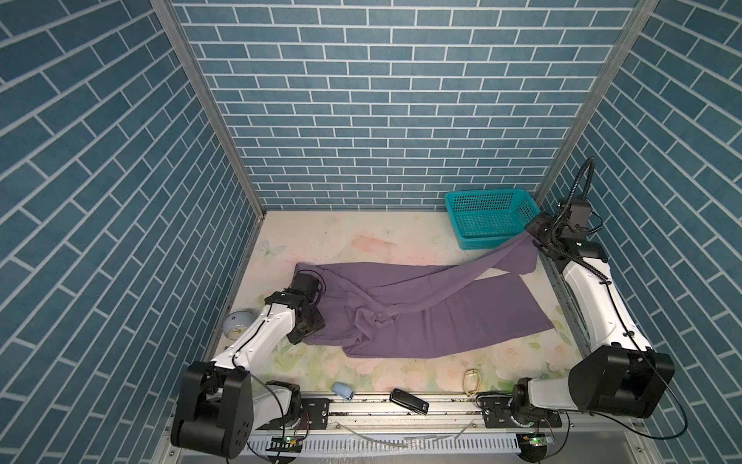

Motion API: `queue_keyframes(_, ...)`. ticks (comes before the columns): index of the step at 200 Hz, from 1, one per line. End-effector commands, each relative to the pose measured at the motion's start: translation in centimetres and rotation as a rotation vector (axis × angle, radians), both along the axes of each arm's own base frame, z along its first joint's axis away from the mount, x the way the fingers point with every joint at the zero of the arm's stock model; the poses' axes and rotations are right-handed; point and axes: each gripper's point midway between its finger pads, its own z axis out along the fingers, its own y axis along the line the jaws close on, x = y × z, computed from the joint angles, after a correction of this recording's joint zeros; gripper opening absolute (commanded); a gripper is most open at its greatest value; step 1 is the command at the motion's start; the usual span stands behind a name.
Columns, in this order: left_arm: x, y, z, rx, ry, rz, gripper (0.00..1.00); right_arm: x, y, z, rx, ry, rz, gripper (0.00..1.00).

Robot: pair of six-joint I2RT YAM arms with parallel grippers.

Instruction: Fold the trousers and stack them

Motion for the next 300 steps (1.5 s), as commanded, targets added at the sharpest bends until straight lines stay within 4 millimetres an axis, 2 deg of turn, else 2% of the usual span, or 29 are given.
queue_keyframes(1, 0.3, 1.3, 0.2, 0.023, -0.004, 0.022, 0.17, -0.1, -0.6, -0.3, -0.019, -0.012, -0.001, 0.00)
queue_keyframes(8, 0.7, 1.8, 1.1, 0.037, -0.020, 0.032, 0.10, -0.1, -0.7, -0.3, -0.018, -0.011, -0.004, 0.00)
queue_keyframes(38, -0.2, 5.0, 4.8, 0.128, -0.061, 0.097, 0.00, -0.5, -1.6, -0.3, -0.021, -0.014, -0.028, 0.00)
queue_keyframes(68, -1.9, 7.7, 8.4, 0.234, -0.134, 0.163, 0.00, -0.9, -2.4, -0.3, -0.015, -0.017, -0.053, 0.00)
queue_keyframes(83, -2.5, 8.1, 8.7, 0.255, -0.150, 0.182, 0.00, -1.0, -2.7, -0.7, 0.000, -0.015, -0.062, 0.00)
queue_keyframes(102, -2.8, 7.4, 7.2, 0.213, -0.131, 0.167, 0.00, -1.1, -2.8, -1.2, 0.022, -0.015, -0.065, 0.00)
queue_keyframes(107, -2.6, 6.9, 6.6, 0.184, -0.129, 0.151, 0.16, -1.1, -2.8, -1.2, 0.025, -0.016, -0.064, 0.00)
queue_keyframes(118, -2.1, 5.7, 5.2, 0.121, -0.119, 0.114, 0.62, -1.1, -2.8, -1.4, 0.028, -0.012, -0.062, 0.00)
queue_keyframes(124, -1.8, 5.1, 4.5, 0.089, -0.113, 0.098, 0.77, -1.1, -2.8, -1.4, 0.030, -0.012, -0.063, 0.00)
queue_keyframes(131, -1.2, 4.5, 4.0, 0.060, -0.112, 0.085, 0.83, -1.1, -2.7, -1.5, 0.031, -0.009, -0.061, 0.00)
queue_keyframes(134, -1.6, 4.4, 3.2, 0.051, -0.090, 0.081, 0.84, -1.2, -2.7, -1.4, 0.033, -0.012, -0.061, 0.00)
queue_keyframes(171, -1.1, 3.0, -0.2, -0.026, -0.029, 0.066, 0.87, -1.3, -2.7, -1.6, 0.034, -0.004, -0.059, 0.00)
queue_keyframes(183, -0.9, 2.8, -1.0, -0.040, -0.018, 0.070, 0.84, -1.4, -2.7, -1.8, 0.035, 0.001, -0.062, 0.00)
queue_keyframes(192, -0.7, 2.5, -1.5, -0.054, -0.017, 0.068, 0.77, -1.4, -2.8, -1.9, 0.036, 0.002, -0.064, 0.00)
queue_keyframes(209, -0.4, 2.6, -2.0, -0.050, -0.018, 0.077, 0.45, -1.3, -2.9, -2.1, 0.038, 0.006, -0.068, 0.00)
queue_keyframes(221, 0.0, 3.1, -1.6, -0.030, -0.010, 0.087, 0.20, -1.3, -3.1, -2.2, 0.039, 0.011, -0.073, 0.00)
queue_keyframes(236, 0.7, 3.5, -0.2, -0.016, -0.020, 0.098, 0.00, -1.2, -3.2, -2.3, 0.039, 0.014, -0.079, 0.00)
queue_keyframes(242, 0.6, 3.8, 0.4, -0.004, -0.020, 0.101, 0.00, -1.2, -3.2, -2.4, 0.039, 0.016, -0.080, 0.00)
queue_keyframes(254, 1.5, 4.6, 3.0, 0.032, -0.069, 0.113, 0.00, -1.2, -3.3, -2.5, 0.039, 0.018, -0.081, 0.00)
queue_keyframes(277, 1.5, 6.5, 7.2, 0.093, -0.164, 0.156, 0.00, -1.2, -3.4, -2.5, 0.037, 0.016, -0.087, 0.00)
queue_keyframes(292, 0.6, 7.9, 8.7, 0.120, -0.205, 0.207, 0.00, -1.1, -3.5, -2.8, 0.039, 0.023, -0.085, 0.00)
queue_keyframes(300, -0.1, 8.4, 8.9, 0.127, -0.209, 0.236, 0.00, -1.1, -3.5, -3.0, 0.040, 0.030, -0.086, 0.00)
